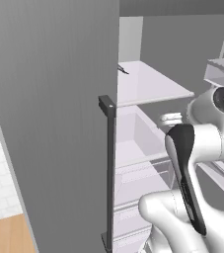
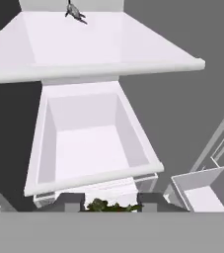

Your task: Take the strawberry from the fridge and place it on top of the pancake, located on the dining counter.

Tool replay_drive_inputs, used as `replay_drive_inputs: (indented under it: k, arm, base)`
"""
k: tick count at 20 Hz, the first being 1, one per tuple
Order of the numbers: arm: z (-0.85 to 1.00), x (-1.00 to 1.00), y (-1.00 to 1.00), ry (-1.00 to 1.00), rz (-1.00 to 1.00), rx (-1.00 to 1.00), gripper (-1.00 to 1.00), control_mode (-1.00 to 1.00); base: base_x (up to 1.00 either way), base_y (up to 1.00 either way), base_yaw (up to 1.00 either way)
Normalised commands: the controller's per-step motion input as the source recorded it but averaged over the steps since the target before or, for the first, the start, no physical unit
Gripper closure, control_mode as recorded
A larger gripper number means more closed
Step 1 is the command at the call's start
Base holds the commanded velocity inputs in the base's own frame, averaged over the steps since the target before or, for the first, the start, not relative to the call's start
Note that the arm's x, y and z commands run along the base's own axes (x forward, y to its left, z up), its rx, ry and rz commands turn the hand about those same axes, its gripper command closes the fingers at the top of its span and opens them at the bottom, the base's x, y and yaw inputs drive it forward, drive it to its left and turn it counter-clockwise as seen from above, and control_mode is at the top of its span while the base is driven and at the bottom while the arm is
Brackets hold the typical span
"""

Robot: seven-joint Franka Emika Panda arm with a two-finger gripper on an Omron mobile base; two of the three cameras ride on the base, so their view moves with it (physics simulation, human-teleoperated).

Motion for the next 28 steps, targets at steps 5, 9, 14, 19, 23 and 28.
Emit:
replay_drive_inputs:
  k: [5,9,14,19,23,28]
  arm:
    - [-0.73,-0.79,0.09,0.37,0.0,-0.08,1.0,-1.0]
    - [-0.73,-0.48,0.0,0.08,0.0,0.0,1.0,-1.0]
    - [-0.32,-0.06,0.0,0.01,0.0,0.0,1.0,-1.0]
    - [-0.05,0.0,0.0,0.0,0.0,0.0,1.0,-1.0]
    - [0.0,-0.01,0.0,0.0,0.0,0.0,1.0,-1.0]
    - [0.0,0.0,0.0,0.0,0.0,0.0,1.0,1.0]
  base:
    - [0.0,0.0,0.0]
    - [0.0,0.0,0.0]
    - [0.0,0.0,0.0]
    - [0.0,0.0,0.0]
    - [0.0,0.0,0.0]
    - [-0.87,-0.02,-0.02]
